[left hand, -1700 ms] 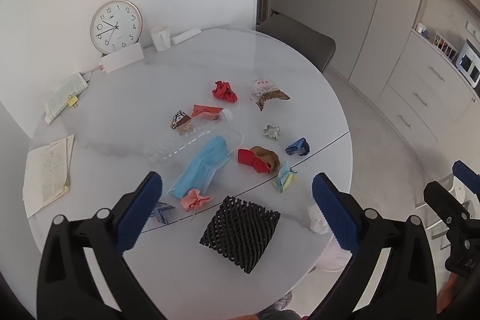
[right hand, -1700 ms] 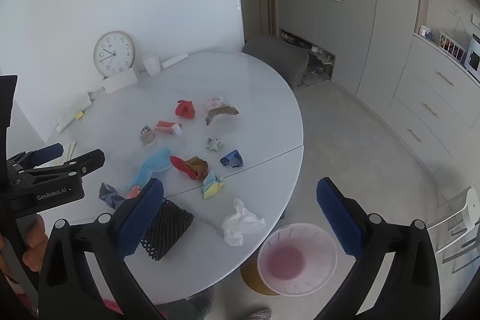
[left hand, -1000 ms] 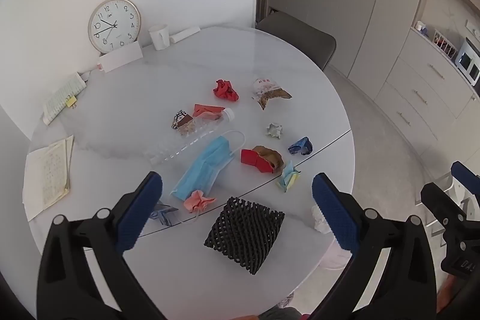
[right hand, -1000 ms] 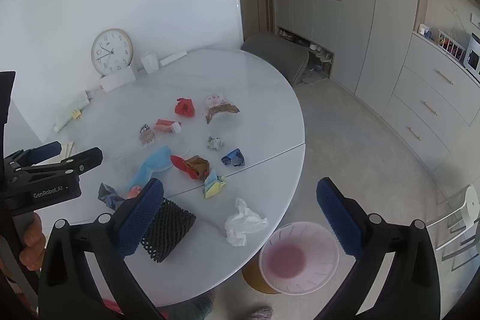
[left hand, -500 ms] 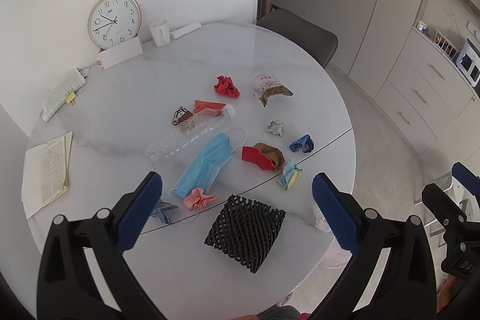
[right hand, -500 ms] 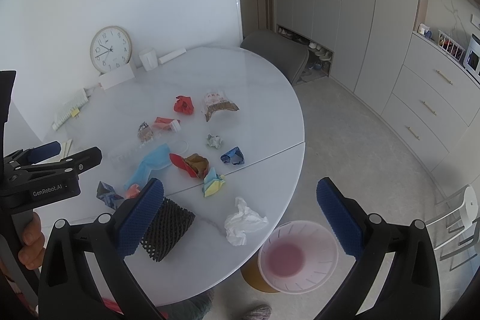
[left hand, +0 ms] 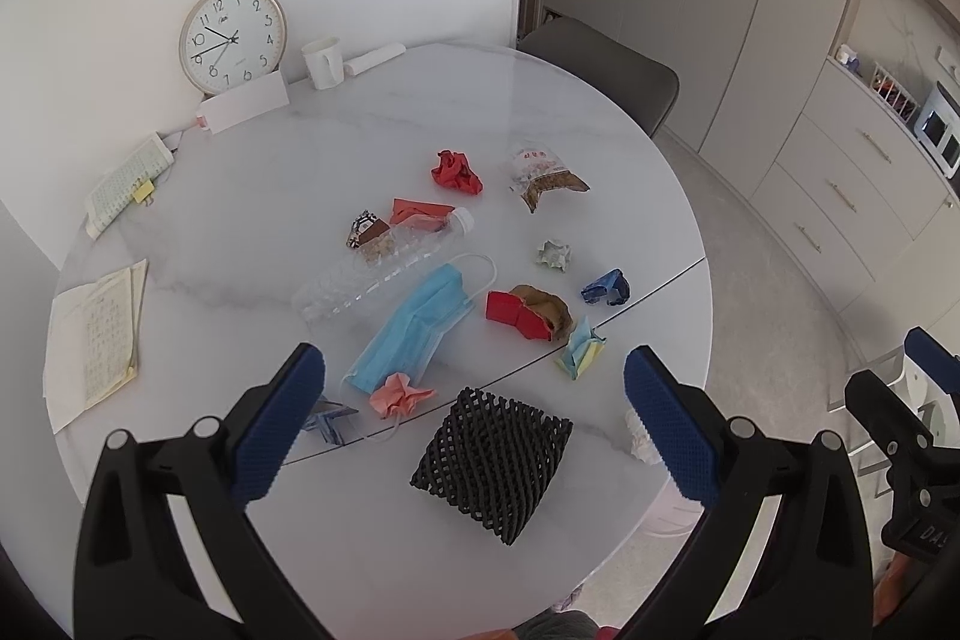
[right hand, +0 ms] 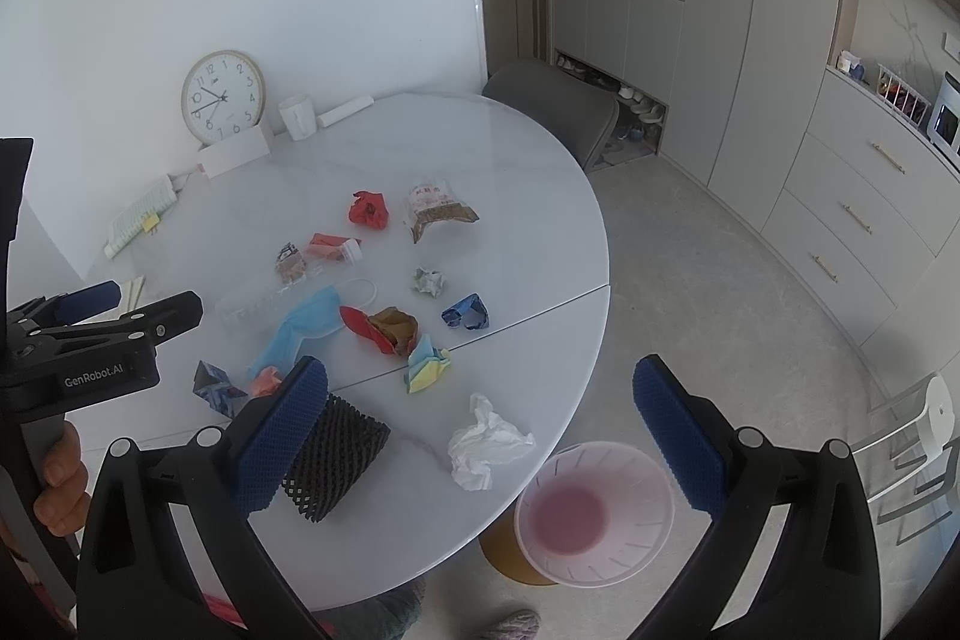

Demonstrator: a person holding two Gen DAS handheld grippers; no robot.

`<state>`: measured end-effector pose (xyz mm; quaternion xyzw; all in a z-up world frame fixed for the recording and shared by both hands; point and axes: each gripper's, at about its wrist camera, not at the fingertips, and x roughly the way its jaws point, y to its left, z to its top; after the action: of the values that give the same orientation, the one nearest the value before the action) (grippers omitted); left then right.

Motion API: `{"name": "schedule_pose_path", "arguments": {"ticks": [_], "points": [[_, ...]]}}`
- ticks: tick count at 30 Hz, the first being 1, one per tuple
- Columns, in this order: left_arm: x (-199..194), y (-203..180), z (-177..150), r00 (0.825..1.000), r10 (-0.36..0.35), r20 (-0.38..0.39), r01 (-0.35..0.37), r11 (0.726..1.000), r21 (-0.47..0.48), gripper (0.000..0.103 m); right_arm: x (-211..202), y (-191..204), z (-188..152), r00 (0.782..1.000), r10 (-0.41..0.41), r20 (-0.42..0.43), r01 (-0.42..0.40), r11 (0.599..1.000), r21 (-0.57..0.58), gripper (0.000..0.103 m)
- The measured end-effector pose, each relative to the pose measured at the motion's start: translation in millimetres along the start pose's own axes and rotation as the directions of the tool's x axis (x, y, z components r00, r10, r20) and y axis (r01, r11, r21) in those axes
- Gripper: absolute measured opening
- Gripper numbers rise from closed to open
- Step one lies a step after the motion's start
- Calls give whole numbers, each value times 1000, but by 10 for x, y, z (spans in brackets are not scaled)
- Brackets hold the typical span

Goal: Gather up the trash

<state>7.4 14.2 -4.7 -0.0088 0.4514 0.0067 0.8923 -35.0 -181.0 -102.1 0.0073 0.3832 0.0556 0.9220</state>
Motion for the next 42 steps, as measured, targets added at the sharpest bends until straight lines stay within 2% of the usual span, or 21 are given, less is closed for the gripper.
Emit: {"name": "schedule_pose_path", "arguments": {"ticks": [42], "points": [[5, 52, -47, 1000, 8, -12, -7, 1000, 5, 96, -47, -8, -50, 1000, -3, -29, 4, 1000, 10, 101]]}}
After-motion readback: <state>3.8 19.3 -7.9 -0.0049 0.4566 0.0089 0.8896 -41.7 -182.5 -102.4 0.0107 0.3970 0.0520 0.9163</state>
